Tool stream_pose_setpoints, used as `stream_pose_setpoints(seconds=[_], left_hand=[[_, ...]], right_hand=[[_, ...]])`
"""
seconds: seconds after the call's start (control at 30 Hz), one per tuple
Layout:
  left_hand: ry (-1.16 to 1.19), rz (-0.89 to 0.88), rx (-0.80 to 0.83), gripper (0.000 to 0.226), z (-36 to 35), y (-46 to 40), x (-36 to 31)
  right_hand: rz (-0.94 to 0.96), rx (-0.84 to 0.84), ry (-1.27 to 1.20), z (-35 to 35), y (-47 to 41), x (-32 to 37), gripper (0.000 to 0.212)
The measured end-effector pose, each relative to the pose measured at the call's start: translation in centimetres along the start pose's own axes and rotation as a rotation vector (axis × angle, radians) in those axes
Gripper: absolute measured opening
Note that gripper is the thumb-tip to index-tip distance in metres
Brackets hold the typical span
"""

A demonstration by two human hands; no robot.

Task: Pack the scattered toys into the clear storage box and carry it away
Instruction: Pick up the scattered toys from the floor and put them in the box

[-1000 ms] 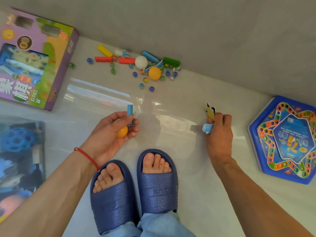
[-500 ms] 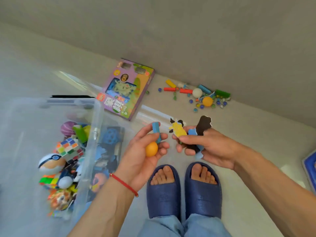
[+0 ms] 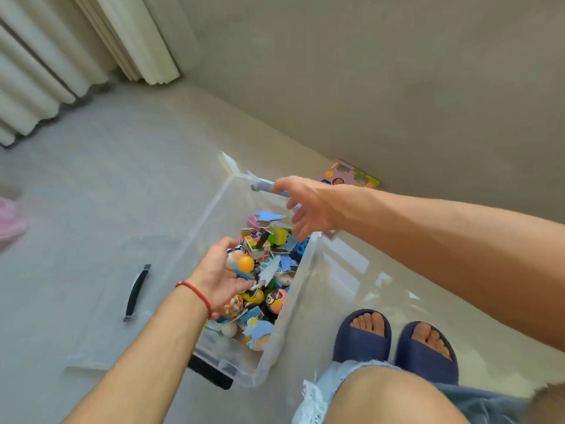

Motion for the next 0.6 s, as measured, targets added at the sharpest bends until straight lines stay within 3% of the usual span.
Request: stream_pose_setpoints(seconds=[0.07, 0.13, 0.2, 0.3, 0.37, 0.43, 0.6], left_hand=[[-0.244, -0.067, -0.012, 0.019, -0.9, 0.1, 1.1], [-0.397, -0.119, 0.015, 0.017, -2.5, -0.6, 2.8], [-0.566, -0.178, 0.094, 0.023, -4.6, -1.8, 4.7], [-0.886, -0.329, 0.177, 0.046, -7.4, -3.1, 6.5], [-1.049, -0.468, 0.09, 0.054, -8.0, -3.6, 6.6], [-1.072, -0.532, 0.046, 0.055, -8.1, -4.0, 6.7], [-1.12, -0.537, 0.149, 0.065, -9.4, -4.0, 8.7]], right_hand=[[-0.019, -0.065, 0.144, 1.0, 0.1, -1.5, 0.038], [0.034, -0.2, 0.423, 2.6, 0.1, -2.8, 0.042], [0.072, -0.27, 0.539, 3.9, 0.9, -4.3, 0.044], [0.026, -0.305, 0.489, 6.9, 1.6, -7.5, 0.036], [-0.033, -0.357, 0.403, 9.6, 2.0, -10.0, 0.028], [-0.101, -0.405, 0.329, 12.2, 2.7, -12.6, 0.026], [-0.191, -0.459, 0.195, 16.0, 4.7, -17.3, 0.03]])
Point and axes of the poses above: each hand's wrist, its own y-axis away from the middle knuckle, its own z-axis out of the back of the hand, x = y × z, the point moved 5 cm from there along -y, towards the middle knuckle, and after that the axes turned 11 degrees about y, right-handed, at the moved point
